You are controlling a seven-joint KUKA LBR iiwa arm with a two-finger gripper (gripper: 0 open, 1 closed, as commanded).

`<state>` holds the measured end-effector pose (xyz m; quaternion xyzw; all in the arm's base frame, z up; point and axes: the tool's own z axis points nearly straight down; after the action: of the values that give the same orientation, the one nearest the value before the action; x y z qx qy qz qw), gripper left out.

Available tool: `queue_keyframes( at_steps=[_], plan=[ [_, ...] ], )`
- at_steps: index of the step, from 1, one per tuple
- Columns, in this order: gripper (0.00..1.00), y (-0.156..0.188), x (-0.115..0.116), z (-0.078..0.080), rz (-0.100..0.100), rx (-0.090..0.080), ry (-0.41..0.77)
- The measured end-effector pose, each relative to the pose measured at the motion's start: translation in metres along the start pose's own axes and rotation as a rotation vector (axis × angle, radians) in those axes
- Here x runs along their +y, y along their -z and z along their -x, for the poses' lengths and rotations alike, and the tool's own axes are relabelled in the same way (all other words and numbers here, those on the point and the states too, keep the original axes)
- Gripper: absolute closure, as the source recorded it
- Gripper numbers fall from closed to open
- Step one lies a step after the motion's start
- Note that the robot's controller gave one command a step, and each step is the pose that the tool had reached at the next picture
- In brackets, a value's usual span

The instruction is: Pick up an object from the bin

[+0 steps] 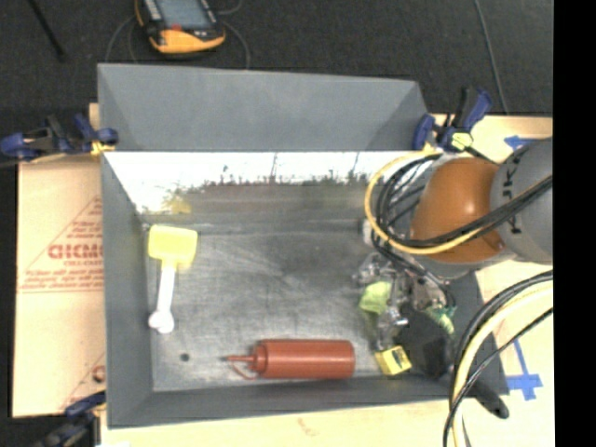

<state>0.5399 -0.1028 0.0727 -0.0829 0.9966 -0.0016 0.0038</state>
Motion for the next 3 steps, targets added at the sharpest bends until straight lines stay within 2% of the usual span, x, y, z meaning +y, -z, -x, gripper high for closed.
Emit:
queue_keyframes(
  at_steps=[1,2,3],
  plan=[
    [0.00,0.000,0.000,0.000,0.000,0.000,0.001],
    [0.00,0.009,-0.035,0.028,0.014,0.005,0.053],
    [1.00,0.000,-0.054,0.028,0.003,0.002,-0.058]
  ],
)
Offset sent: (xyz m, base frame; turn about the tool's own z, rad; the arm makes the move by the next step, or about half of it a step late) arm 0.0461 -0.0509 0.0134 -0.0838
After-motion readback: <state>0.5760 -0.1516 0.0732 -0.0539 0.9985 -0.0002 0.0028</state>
